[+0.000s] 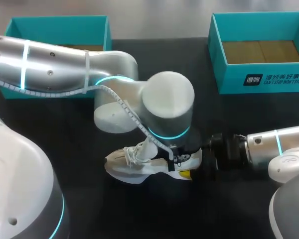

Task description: Take the shoe out of the shoebox, open the shoe tongue, remove and reinsert the insole, then place the shoe into the shoebox

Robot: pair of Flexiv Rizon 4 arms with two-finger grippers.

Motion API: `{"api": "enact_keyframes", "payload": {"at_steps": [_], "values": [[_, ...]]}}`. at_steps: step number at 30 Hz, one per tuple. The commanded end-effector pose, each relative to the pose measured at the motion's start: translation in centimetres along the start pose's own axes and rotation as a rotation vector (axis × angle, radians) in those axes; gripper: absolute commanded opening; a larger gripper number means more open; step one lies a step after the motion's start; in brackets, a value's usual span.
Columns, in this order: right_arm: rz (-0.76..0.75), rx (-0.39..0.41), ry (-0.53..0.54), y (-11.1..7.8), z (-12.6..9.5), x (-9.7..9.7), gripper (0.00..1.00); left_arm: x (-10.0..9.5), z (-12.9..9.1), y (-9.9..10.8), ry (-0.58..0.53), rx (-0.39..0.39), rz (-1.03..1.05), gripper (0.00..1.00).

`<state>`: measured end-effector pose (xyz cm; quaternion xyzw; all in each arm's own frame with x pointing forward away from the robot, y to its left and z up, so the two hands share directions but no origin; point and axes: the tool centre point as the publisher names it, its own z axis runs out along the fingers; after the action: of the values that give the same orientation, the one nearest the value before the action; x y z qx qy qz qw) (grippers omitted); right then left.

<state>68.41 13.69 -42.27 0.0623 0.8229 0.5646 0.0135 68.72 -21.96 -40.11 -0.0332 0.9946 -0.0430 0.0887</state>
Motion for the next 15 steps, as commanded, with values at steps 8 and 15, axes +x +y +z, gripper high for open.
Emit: {"api": "enact_keyframes", "payload": {"at_steps": [8, 15], "values": [[0.001, 0.006, 0.004, 0.2, 0.3, 0.5, 0.00, -1.0, -2.4, 1.8, 0.219, 0.174, 0.017, 0.00], [0.001, 0.006, 0.004, 0.2, 0.3, 0.5, 0.00, -0.5, -3.8, 2.0, 0.292, 0.251, 0.028, 0.00]]}}
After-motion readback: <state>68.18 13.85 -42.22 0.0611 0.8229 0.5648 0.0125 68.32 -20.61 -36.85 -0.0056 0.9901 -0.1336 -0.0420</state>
